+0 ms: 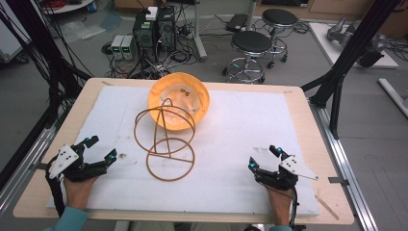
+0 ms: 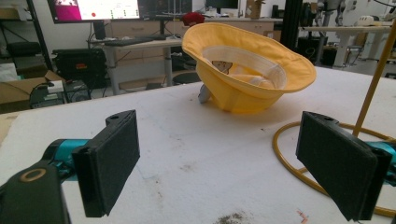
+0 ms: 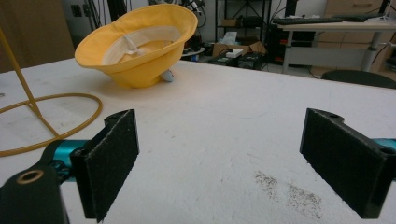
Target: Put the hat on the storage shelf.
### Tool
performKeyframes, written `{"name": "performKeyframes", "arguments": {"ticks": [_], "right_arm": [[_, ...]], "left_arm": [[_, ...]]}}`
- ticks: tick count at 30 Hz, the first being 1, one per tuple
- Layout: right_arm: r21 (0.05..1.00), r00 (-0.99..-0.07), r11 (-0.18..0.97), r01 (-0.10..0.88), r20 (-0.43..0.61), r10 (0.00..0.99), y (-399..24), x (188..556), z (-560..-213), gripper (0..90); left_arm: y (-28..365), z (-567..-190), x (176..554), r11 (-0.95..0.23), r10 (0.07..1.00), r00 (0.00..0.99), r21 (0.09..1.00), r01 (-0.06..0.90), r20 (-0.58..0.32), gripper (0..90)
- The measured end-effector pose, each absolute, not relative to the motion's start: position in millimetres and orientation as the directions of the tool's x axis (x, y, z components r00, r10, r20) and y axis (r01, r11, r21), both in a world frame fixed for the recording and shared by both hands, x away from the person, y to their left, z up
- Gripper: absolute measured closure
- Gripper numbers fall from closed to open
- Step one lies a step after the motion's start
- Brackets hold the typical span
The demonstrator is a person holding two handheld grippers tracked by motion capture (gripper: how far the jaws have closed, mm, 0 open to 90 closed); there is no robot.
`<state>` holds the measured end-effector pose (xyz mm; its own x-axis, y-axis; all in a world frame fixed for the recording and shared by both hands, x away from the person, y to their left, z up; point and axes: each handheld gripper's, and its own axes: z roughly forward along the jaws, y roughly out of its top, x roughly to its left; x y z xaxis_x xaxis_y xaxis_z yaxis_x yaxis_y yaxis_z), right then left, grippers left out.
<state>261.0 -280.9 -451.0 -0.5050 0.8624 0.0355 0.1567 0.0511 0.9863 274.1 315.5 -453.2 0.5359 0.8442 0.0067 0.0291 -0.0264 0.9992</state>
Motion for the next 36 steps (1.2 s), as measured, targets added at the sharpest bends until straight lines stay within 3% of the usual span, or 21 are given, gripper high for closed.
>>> {"name": "performKeyframes", "arguments": {"ticks": [36], "right_arm": [[0.986, -0.504, 0.062, 0.157, 0.026, 0.864, -280.0, 261.2, -450.9, 10.6]], "left_arm": [[314.5, -451.4, 279.4, -0.022, 0.851, 0.524, 0.997, 0.072, -0.019, 13.9]]}}
